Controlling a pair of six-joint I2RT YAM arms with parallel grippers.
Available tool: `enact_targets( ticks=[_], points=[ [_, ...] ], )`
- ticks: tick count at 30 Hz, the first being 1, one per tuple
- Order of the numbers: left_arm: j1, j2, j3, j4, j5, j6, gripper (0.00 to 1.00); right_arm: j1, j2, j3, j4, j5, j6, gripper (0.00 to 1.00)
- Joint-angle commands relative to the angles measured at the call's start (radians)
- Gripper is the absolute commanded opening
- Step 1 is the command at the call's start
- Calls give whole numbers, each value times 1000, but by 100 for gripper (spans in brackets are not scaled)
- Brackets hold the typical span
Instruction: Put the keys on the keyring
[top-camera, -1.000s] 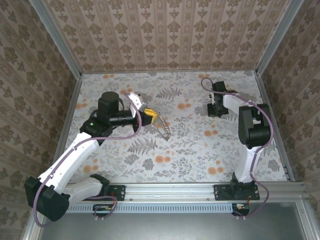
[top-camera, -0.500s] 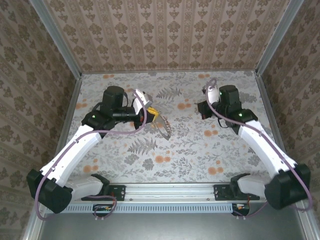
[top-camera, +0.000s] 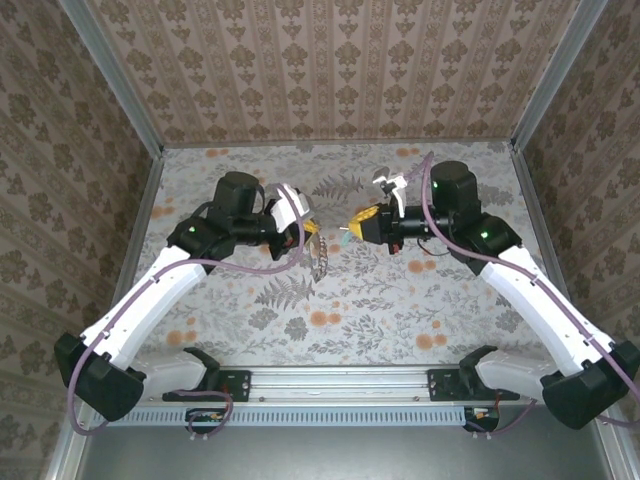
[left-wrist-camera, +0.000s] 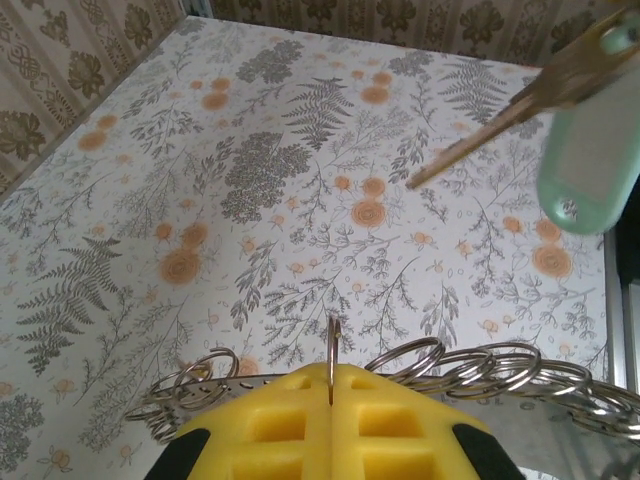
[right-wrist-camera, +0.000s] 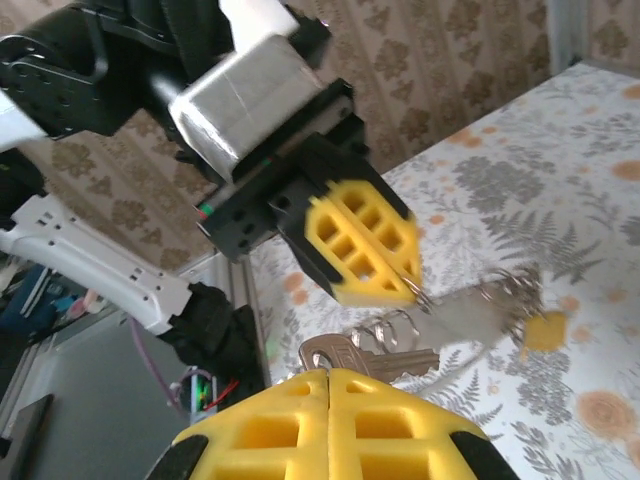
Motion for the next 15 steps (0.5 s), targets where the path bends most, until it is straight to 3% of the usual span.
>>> enact_targets(
  ticks=[1,6,15],
  points=[
    [-10,-12,38,10,-50,45,0,25,44,45,-131,-51,-53,0],
    [-13,-12,26,40,-57,49,0,57,89,84,-249,-11,-106,0],
    [-50,13,35,35,20,68,0,89,145,116,-195,22,-93,0]
  ],
)
